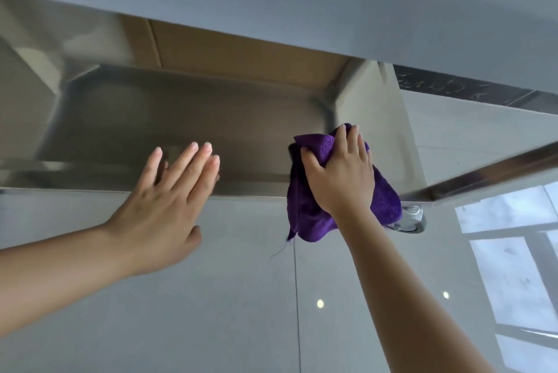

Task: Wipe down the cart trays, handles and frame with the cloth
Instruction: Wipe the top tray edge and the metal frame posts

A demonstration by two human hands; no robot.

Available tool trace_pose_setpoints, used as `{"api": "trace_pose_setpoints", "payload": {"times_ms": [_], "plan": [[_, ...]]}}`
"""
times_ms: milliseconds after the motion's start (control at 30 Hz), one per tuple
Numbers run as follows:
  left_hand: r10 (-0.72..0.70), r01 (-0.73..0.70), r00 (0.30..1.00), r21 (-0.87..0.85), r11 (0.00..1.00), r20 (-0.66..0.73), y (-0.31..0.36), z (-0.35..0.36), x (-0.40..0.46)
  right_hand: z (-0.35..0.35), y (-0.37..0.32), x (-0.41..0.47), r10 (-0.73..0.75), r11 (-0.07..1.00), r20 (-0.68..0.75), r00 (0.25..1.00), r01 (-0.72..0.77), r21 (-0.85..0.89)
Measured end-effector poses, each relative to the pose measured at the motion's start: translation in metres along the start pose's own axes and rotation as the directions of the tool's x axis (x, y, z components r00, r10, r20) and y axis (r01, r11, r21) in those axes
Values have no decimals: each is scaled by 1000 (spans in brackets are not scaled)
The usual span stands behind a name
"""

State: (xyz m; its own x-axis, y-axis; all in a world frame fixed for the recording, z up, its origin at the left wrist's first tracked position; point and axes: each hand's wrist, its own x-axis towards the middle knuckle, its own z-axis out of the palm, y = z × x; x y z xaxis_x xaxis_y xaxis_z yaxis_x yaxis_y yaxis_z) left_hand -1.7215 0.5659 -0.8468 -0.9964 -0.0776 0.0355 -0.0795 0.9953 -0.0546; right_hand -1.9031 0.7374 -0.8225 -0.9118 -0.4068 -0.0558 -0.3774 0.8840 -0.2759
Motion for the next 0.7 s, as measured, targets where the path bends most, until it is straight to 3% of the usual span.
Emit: {"api": "trace_pose_setpoints", "payload": {"times_ms": [167, 300, 467, 567, 633, 700], "plan": [[-32, 33, 999, -75, 997, 4, -25, 3, -28, 6, -32, -5, -59, 996, 66, 996, 63, -63], [-8, 8, 1000, -169, 986, -1, -31, 7, -36, 18, -71, -9, -195, 972, 130, 972, 209, -104], [-37, -18, 993, -443, 896, -115, -34, 3, -39, 36, -138, -3, -377, 906, 226, 898, 409, -114], [-295, 151, 947, -639, 755, -125, -53, -4, -50, 46, -178, 7, -460, 862, 254, 851, 497, -104], [-478, 314, 869, -602, 734, -130, -77, 1, -66, 53, -205, 13, -498, 836, 264, 826, 538, -105], [-567, 421, 810, -523, 741, -151, -99, 9, -86, 58, -231, 16, -539, 803, 274, 796, 584, -119]]}}
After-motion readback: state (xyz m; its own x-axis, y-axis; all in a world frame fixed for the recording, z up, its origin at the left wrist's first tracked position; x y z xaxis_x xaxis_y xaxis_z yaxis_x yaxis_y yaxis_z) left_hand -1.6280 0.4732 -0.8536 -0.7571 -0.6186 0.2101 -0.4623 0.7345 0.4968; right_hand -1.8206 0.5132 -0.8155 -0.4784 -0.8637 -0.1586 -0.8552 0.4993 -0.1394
